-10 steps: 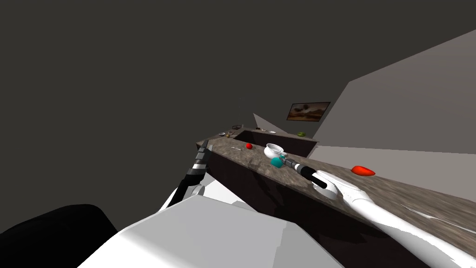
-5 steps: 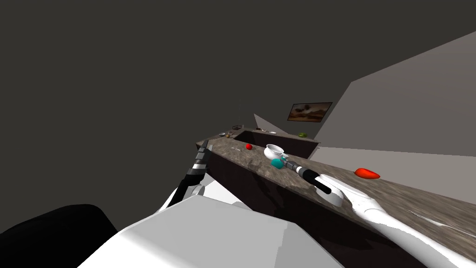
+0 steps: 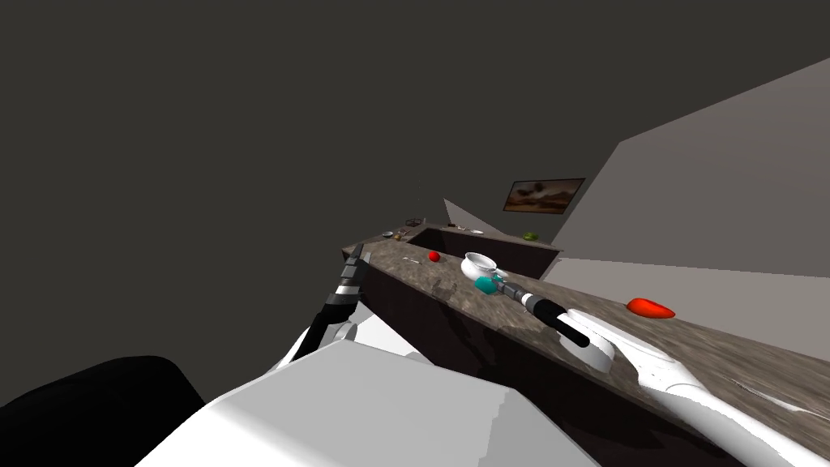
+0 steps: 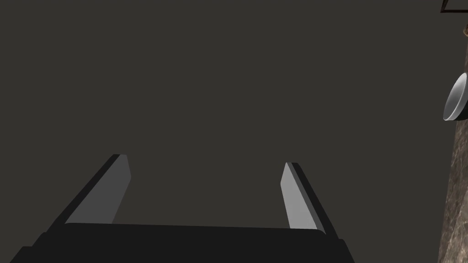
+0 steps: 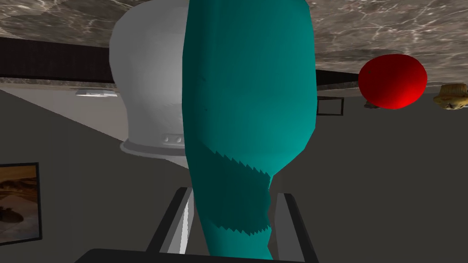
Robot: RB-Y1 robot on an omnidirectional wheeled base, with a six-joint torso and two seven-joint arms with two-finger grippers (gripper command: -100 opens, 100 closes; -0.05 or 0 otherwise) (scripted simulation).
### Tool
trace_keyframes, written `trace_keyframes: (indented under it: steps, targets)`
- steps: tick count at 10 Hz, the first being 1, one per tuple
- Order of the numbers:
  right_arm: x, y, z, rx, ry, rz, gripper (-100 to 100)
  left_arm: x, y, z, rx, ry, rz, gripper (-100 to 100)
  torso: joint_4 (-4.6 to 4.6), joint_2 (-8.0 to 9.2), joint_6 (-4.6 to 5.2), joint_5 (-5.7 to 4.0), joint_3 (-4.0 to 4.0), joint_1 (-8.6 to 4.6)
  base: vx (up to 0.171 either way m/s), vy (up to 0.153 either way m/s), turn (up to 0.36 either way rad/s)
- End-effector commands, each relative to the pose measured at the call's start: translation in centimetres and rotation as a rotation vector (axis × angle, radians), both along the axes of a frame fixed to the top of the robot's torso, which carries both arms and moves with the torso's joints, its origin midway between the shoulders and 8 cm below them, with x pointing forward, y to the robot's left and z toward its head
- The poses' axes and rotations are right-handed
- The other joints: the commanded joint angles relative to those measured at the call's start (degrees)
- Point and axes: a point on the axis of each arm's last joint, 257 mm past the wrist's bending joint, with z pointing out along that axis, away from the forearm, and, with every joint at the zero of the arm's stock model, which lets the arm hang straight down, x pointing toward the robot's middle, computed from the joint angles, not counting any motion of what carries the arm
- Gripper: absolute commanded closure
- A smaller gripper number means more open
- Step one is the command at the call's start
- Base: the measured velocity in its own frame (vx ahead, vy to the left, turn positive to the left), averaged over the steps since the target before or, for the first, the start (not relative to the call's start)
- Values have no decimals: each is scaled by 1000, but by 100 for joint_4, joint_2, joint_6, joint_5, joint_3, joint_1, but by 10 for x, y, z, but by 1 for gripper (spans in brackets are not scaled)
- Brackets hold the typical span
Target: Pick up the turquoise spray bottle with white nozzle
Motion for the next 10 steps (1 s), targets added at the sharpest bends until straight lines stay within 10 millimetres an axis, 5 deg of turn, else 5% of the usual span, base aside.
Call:
trace_keyframes:
  steps: [1,2,3,6,7,10]
  targets:
    - [-12,15,-11,14,17,23,100,0,0,0,0,0,0,0,0,0,0,0,0,0,2,-15,-24]
    - [-10,26,-6,22,8,42,100,0,0,0,0,0,0,0,-1,5,-6,-4,2,7,-10,0,-6]
    - [-13,3,2,-15,0,-14,100,0,0,0,0,0,0,0,4,8,-12,0,6,16,33,-27,110]
    - [-29,28,-1,13,8,27,100,0,0,0,0,0,0,0,3,1,-4,-2,2,1,23,-29,7]
    - [-31,8,12,-24,-7,-23,100,0,0,0,0,0,0,0,4,9,-7,-3,6,9,13,-27,91]
    - [-47,36,8,4,4,20,100,0,0,0,0,0,0,0,4,2,-4,-3,3,2,26,-27,9]
